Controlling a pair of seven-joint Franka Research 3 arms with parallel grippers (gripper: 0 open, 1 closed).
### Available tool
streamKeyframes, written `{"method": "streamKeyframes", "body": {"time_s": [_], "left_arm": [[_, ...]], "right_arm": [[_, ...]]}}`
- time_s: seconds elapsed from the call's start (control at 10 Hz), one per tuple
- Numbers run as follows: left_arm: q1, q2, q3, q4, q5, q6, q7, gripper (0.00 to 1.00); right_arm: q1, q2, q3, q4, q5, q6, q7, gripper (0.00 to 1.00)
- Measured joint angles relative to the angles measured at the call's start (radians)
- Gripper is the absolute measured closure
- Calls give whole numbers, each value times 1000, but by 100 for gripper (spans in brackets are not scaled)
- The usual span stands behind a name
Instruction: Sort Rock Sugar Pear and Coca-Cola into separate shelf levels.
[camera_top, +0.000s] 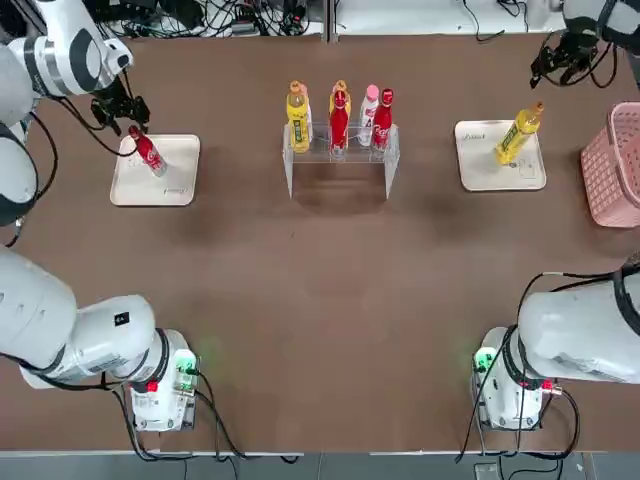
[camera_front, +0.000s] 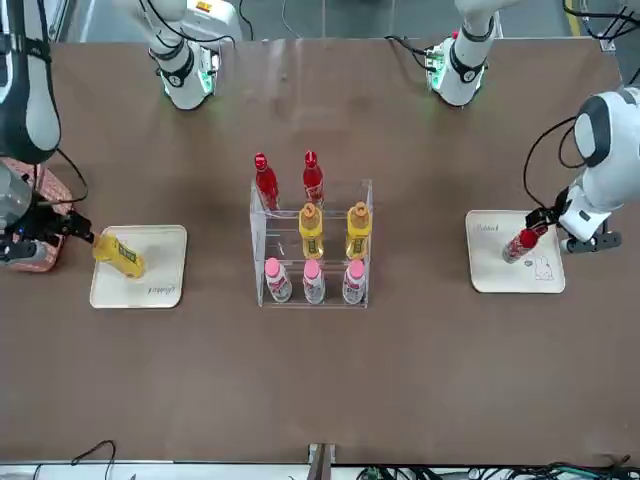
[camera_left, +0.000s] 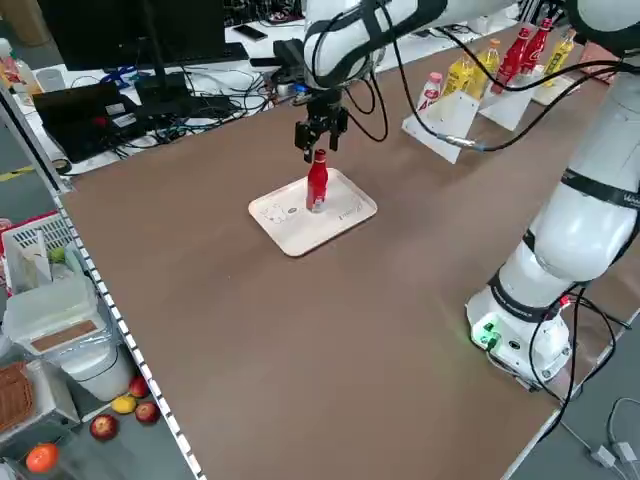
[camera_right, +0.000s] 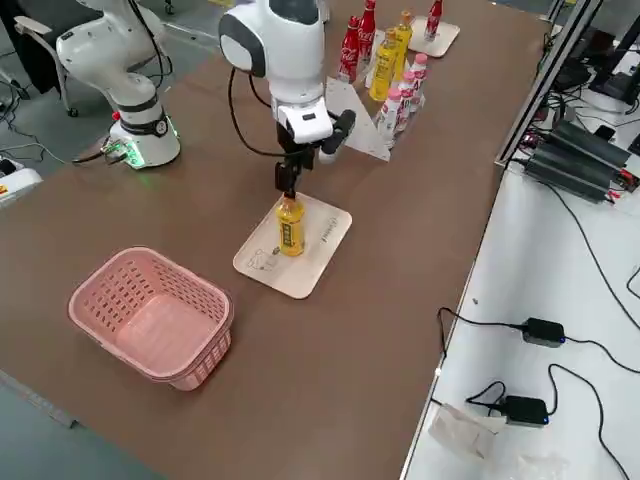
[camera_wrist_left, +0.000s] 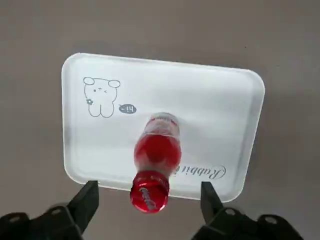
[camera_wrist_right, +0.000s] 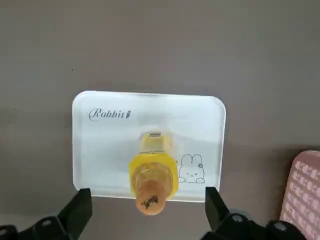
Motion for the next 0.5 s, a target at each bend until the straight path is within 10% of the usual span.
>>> {"method": "streamKeyframes", "body": {"time_s": [0.5], "left_arm": [[0,31,0,0,0,13,0,30]], "right_arm": [[0,20,-15,-69,43,57,-3,2]]}}
